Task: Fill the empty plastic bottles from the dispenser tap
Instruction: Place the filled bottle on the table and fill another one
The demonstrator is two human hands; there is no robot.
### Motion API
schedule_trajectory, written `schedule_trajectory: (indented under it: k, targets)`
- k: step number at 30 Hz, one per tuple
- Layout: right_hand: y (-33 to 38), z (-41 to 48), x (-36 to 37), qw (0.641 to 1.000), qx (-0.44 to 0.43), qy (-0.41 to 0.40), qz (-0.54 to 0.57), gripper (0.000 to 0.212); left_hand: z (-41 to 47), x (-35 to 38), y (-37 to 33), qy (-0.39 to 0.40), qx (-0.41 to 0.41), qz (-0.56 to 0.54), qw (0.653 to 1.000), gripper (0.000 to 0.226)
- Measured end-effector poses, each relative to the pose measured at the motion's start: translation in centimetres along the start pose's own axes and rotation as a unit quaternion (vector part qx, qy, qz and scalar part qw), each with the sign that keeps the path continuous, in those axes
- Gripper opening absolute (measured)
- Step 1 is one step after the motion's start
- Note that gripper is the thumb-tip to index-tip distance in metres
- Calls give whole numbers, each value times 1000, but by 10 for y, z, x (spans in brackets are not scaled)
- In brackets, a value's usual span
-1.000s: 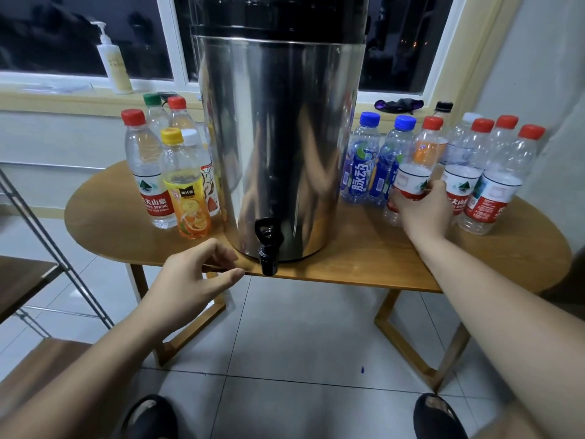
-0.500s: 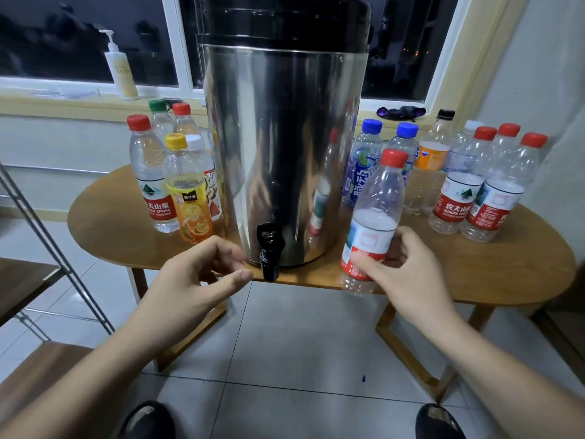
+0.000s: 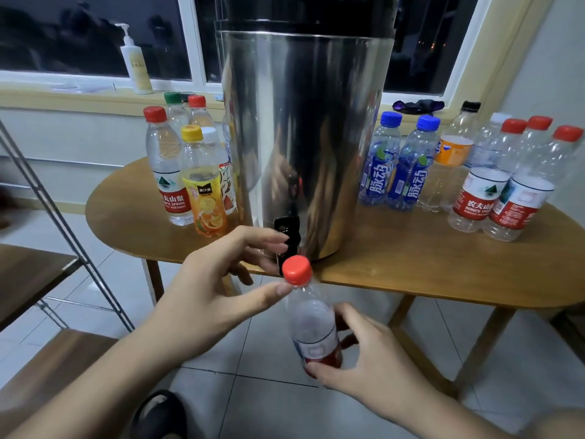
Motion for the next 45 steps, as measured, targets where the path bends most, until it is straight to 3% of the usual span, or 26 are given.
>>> schedule_trajectory:
  k: [8,13,20,24,31,45]
  targets:
    - [-4,10,9,999,-24,32,-36,56,1,13,-4,62,29,58,996,31]
    - [6,10,7,999,-35,37,1,76,1,14,6,66,11,79,995,25]
    - [16,12,13,996,-45,78,8,78,-2,28,15,99,-12,80,992,32]
    - [12,15,13,998,-46,51,7,77,-3,26,21,128,-36,80,988,32]
    - [10,15,13,999,-43,5,-17,76,0,21,19,82,-33,148,985,21]
    - [7,20,21,985,-75,-47,-149,76,-4,24,51,62,-60,285,955,64]
Point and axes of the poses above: each hand's wrist, its own z-axis towards the middle knuckle, its own x-axis out of the palm, y = z × x, the point moved 10 cm from there along z, towards the middle knuckle, and after that the axes turned 8 degrees about -z, right-handed, at the moved point
